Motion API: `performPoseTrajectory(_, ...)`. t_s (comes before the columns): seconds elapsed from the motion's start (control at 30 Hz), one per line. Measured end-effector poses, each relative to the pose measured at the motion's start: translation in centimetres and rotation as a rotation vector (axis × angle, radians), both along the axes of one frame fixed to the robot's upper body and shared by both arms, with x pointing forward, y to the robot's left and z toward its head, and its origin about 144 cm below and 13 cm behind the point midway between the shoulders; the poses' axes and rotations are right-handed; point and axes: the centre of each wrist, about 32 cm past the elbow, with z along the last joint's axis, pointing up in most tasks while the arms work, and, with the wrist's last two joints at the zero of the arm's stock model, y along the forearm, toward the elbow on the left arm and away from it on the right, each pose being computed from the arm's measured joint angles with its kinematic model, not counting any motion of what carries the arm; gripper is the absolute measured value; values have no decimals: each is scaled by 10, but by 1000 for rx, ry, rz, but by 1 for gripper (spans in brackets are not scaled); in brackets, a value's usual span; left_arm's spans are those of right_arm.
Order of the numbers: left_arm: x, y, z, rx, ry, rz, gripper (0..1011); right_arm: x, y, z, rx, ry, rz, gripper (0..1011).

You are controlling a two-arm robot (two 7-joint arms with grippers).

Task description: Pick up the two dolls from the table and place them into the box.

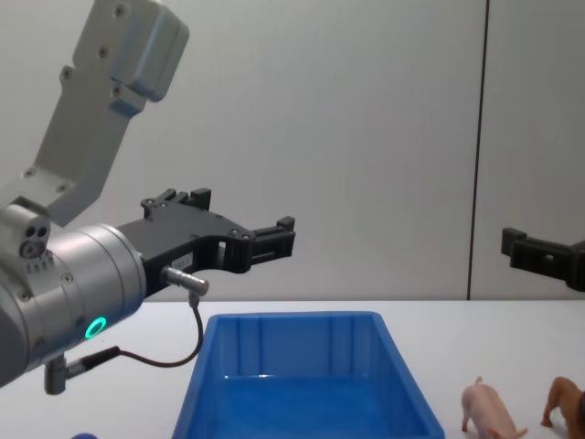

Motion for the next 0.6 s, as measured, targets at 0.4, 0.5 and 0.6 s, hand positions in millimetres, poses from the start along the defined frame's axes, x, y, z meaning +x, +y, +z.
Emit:
performPoseTrajectory(0.4, 0, 0, 0, 0, 0, 0, 1001, 0, 0, 0, 0, 0, 0, 1001)
performPoseTrajectory(0.5, 0, 0, 0, 0, 0, 0, 1001, 0, 0, 0, 0, 0, 0, 1001)
performPoseTrajectory(0.6, 0, 0, 0, 0, 0, 0, 1001, 0, 0, 0, 0, 0, 0, 1001)
